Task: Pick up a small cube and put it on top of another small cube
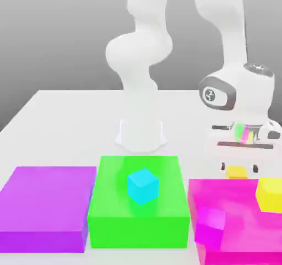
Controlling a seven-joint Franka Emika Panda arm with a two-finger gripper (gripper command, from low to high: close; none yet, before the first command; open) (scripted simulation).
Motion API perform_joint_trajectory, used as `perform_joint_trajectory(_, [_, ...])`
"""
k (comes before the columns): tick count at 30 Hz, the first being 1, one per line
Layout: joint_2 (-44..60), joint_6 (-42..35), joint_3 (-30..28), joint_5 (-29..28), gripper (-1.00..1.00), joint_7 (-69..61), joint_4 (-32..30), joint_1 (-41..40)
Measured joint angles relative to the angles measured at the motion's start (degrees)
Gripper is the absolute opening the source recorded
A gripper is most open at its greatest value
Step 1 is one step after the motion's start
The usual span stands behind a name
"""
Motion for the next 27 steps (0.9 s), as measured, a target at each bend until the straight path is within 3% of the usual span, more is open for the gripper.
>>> perform_joint_trajectory(7, [0.44,0.26,0.15,0.18,-1.00,-0.18,0.08,-0.13])
perform_joint_trajectory(14, [-12.51,-10.39,-1.02,-1.98,-1.00,1.34,-2.21,0.23])
perform_joint_trajectory(27, [-30.81,-33.86,-16.82,-12.99,-1.00,-8.81,3.97,-18.76])
